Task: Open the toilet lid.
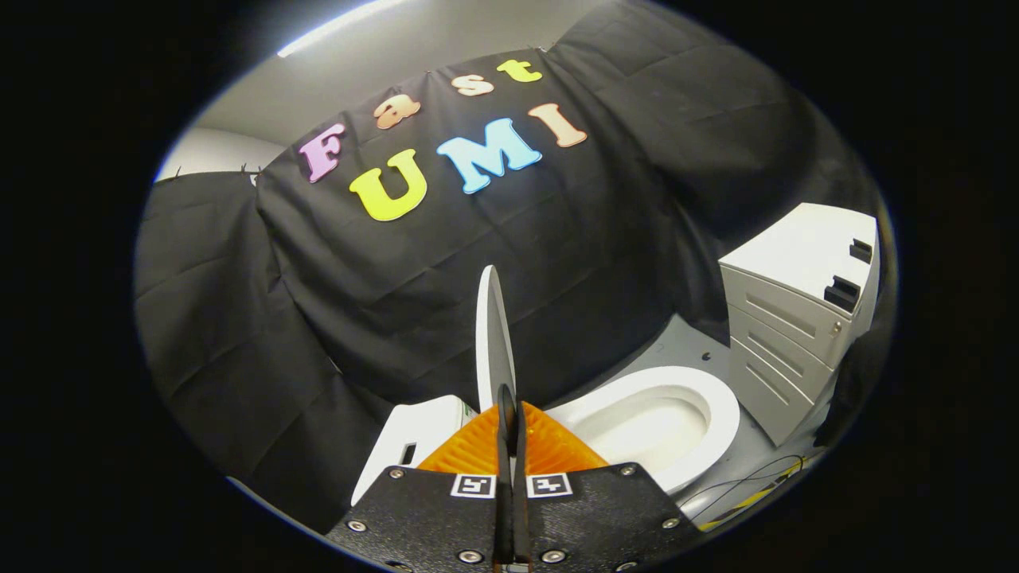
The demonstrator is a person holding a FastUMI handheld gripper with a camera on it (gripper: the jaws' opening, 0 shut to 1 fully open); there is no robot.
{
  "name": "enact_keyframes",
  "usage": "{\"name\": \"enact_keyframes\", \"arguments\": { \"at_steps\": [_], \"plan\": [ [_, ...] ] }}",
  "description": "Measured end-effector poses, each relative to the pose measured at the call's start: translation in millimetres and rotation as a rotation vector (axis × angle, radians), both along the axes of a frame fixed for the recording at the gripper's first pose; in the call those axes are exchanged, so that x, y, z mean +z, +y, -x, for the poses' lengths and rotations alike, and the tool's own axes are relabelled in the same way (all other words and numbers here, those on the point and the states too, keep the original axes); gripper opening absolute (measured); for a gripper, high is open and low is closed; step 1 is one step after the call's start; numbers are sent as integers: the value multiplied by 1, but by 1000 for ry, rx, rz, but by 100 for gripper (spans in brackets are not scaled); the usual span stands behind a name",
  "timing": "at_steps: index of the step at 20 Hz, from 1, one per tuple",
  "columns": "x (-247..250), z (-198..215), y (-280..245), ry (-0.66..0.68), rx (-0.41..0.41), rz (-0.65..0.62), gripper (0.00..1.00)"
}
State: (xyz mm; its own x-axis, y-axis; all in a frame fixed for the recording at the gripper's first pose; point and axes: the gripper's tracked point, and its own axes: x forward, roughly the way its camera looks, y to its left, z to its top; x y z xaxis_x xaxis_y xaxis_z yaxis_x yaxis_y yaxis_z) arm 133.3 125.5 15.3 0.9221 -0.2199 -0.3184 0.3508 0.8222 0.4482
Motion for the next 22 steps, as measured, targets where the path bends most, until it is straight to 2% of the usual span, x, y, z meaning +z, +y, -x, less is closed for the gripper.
{"name": "enact_keyframes", "arguments": {
  "at_steps": [22],
  "plan": [
    [23,-47,134,-37,191,202,0]
  ]
}}
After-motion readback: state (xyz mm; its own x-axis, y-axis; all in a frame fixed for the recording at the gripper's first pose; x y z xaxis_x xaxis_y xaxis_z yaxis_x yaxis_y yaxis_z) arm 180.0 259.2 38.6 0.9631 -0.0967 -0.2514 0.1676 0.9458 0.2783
